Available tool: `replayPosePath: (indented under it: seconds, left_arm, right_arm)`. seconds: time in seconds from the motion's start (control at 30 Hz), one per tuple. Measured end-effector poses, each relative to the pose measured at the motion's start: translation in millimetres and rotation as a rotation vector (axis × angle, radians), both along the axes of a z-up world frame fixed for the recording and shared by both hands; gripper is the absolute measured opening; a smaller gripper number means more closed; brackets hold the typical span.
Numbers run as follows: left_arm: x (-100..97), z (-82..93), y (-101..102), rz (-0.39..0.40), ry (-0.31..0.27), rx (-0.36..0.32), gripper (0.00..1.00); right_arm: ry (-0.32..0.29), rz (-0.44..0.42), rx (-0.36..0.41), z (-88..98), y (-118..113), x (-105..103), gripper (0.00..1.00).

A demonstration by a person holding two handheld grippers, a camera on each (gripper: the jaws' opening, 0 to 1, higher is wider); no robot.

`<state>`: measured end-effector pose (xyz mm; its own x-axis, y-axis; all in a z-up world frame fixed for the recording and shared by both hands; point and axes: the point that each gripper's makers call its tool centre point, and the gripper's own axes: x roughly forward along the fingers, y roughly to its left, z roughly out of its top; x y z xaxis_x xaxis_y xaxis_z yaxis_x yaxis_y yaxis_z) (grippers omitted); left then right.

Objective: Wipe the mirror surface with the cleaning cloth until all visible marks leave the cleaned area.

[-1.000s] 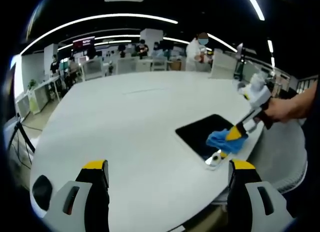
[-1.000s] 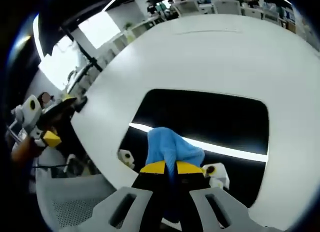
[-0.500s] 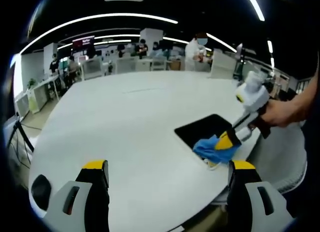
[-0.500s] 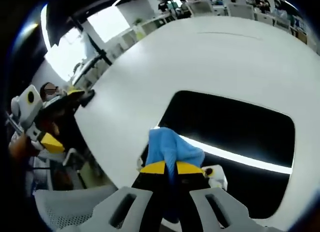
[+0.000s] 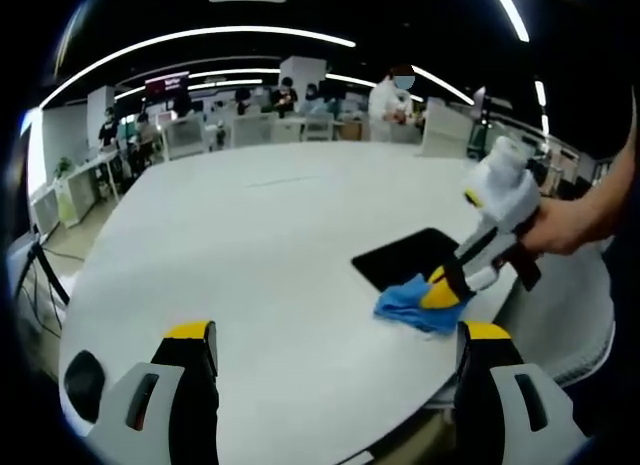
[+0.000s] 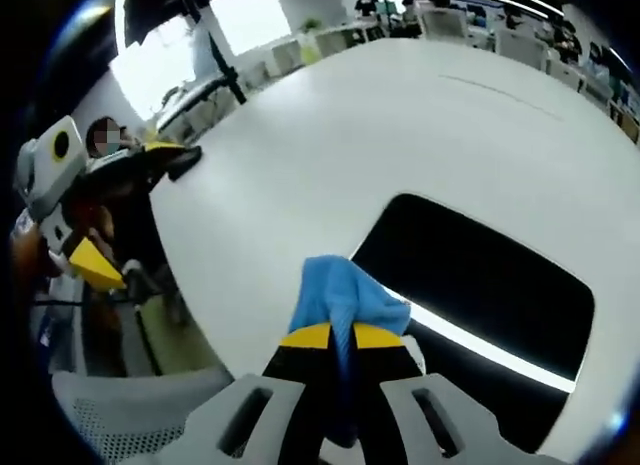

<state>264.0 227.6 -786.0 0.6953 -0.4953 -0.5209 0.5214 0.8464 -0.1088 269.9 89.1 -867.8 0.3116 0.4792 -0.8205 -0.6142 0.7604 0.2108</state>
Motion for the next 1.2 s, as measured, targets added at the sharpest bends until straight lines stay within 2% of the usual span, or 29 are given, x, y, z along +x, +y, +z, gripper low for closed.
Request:
replayPosePath:
  seconds: [0.07,0.13,0.3,0.5,0.7,1.0,1.1,1.2]
  left_arm:
    - [-0.5,-0.2,1,0.004,0.001,0.0,1.0]
    - [-1.3,-0.7,1,0.005,0.003,0.0,1.0]
    - [-2.3,-1.7,-1,0.002,0.009,0.001,1.0]
    - [-1.1,-0.6,0,0.002,0.007,-0.001,1.0]
    - [-2.7,-1.9,4,0.014,0.009,-0.003,1.0]
    - [-8.2,-7.7,3,0.021,0.023,-0.007,1.0]
    - [-7.6,-8.3,3,0.021,0.024,-0.005,1.0]
    - [-5.7,-6.6,0,0.016,0.021,-0.005,1.0]
  right_arm:
    - [-0.02,0.0,-0.004,0.4,0,-1,0.02]
    - [-0.062,0.05,-0.022,0.4,0,0,0.02]
    - [0.013,-0.007,0.002,-0.4,-2,5,0.01]
    - [-0.036,0.018,-0.026,-0.4,-5,35,0.01]
    - [-0.031,0.031,-0.049,-1.0,-5,64,0.01]
    - [-0.056,0.054,-0.085,-0.7,-2,93,0.01]
    - [-0.032,0.013,-0.078,-0.3,-2,104,0.01]
    - [-0.035,0.016,-0.079,-0.2,-1,110,0.01]
